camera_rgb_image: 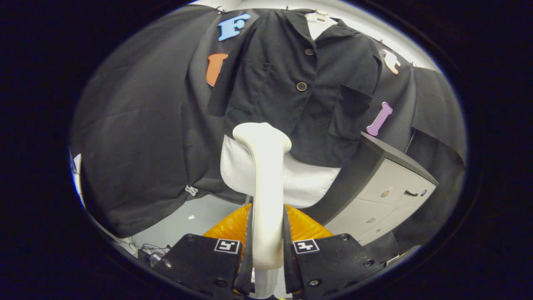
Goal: Iron the clothes twice with a garment steamer, once on the left side and once on the right side.
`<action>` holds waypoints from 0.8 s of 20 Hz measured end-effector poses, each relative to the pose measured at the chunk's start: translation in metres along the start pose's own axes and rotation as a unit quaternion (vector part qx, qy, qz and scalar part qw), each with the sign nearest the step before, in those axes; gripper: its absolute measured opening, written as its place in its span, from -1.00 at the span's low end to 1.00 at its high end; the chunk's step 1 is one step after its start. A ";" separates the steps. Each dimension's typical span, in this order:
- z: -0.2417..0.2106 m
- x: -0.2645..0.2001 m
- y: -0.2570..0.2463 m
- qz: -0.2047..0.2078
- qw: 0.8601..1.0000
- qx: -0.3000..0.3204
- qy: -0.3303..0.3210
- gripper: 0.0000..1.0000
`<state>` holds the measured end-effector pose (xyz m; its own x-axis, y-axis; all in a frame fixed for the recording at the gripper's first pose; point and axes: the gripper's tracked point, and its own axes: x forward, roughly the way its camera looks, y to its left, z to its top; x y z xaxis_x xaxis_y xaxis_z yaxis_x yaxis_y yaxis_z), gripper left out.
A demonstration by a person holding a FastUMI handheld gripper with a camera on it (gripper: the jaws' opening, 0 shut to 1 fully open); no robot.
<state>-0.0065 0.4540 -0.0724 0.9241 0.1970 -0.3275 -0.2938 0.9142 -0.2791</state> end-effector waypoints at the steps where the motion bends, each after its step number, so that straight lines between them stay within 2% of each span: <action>1: -0.001 -0.004 -0.007 -0.002 1.000 0.006 0.000 -0.33; 13: -0.033 -0.057 -0.146 -0.049 0.996 0.078 0.020 -0.33; 16: -0.053 -0.078 -0.181 -0.056 0.994 0.092 0.029 -0.33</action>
<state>-0.0380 0.2545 -0.0447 0.9313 0.0747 -0.3565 -0.1355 0.9795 -0.1490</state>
